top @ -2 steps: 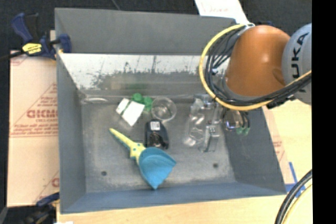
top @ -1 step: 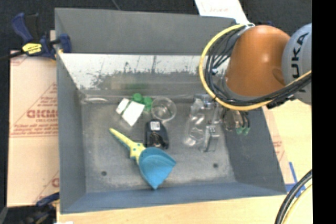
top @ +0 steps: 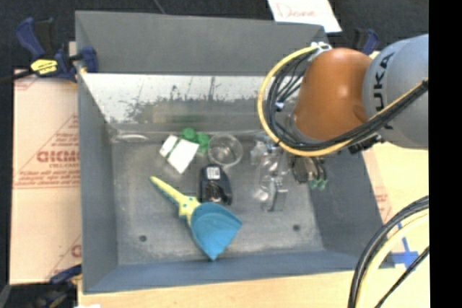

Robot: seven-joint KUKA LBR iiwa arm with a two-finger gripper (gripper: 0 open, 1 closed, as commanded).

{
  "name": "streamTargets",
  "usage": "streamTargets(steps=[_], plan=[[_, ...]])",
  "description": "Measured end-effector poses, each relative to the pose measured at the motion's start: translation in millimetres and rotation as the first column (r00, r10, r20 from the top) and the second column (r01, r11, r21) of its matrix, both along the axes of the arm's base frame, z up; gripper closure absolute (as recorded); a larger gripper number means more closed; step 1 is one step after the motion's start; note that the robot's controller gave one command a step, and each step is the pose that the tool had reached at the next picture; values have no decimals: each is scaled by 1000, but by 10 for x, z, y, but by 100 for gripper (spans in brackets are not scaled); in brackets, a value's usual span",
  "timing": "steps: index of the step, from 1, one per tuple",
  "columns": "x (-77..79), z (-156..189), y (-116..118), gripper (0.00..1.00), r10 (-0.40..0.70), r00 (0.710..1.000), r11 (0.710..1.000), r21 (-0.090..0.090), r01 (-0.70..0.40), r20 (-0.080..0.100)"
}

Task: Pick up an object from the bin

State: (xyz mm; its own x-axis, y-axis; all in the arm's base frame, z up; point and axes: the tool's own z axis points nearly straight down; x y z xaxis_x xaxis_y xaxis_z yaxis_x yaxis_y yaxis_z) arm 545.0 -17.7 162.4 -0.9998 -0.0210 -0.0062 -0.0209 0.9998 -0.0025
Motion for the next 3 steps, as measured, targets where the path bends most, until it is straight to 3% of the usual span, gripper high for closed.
streamTargets(steps=[1,2,3], plan=[[-80,-178,168,0,-3,1000,1000,1,3,7],[130,-740,102,0,225,974,974,-3,-225,1],[-30,-921,168,0,298,955,955,-6,-298,7]])
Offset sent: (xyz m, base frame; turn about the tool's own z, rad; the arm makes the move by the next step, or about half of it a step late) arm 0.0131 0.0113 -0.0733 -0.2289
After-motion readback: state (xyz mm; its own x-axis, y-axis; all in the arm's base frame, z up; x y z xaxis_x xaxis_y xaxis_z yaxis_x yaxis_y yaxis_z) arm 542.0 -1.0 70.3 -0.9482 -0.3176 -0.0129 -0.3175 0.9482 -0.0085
